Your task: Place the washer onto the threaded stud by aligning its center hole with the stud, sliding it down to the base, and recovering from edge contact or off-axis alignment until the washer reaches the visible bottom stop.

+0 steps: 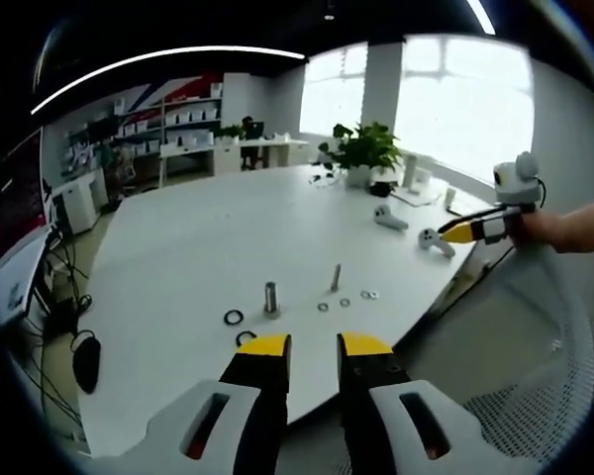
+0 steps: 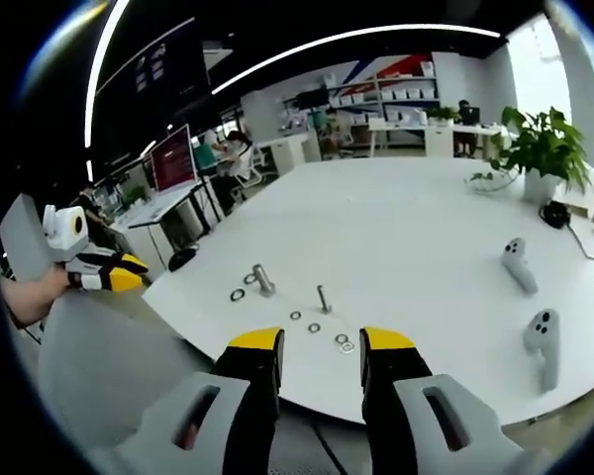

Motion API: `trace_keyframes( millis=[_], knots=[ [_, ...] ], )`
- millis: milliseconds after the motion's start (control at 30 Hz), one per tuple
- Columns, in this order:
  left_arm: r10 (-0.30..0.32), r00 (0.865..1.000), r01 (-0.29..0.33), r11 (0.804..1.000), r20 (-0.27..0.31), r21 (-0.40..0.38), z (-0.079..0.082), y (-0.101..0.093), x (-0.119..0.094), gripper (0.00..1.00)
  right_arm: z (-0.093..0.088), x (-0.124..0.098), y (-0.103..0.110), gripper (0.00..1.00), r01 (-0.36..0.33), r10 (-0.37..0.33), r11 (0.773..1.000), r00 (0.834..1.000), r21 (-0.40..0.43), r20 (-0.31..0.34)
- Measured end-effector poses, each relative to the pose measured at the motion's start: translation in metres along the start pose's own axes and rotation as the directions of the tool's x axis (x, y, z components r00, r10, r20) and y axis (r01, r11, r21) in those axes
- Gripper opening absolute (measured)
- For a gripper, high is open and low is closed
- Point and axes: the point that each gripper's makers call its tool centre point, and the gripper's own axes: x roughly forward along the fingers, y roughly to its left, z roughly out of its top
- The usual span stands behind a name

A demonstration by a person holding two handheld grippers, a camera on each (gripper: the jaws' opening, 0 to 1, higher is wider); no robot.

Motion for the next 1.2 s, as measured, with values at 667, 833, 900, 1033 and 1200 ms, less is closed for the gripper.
trace_keyframes(
  millis=[667,833,900,1033,1200],
  knots=[
    [0.023,0.992,-0.028,0.999,-0.122,-0.037,-0.018,0.006,0.007,0.19,0.001,0.002,0.008,0.33,-0.044,0.044,0.999,0.999,-0.014,-0.002],
    [0.041,0.987,-0.046,0.998,-0.154,-0.030,-0.025,0.009,0.007,0.18,0.000,0.003,0.014,0.33,-0.073,0.073,0.997,0.997,-0.026,-0.008],
    [0.042,0.987,-0.049,0.998,-0.156,-0.041,-0.026,0.009,0.007,0.18,0.001,0.003,0.016,0.33,-0.083,0.083,0.996,0.997,-0.029,-0.001],
    [0.054,0.983,-0.061,0.997,-0.174,-0.039,-0.028,0.012,0.007,0.19,0.000,0.004,0.019,0.33,-0.098,0.098,0.995,0.995,-0.022,-0.004],
    [0.049,0.980,-0.058,0.997,-0.195,-0.043,-0.032,0.011,0.008,0.19,0.004,0.003,0.027,0.33,-0.136,0.137,0.990,0.990,-0.029,0.017]
  ],
)
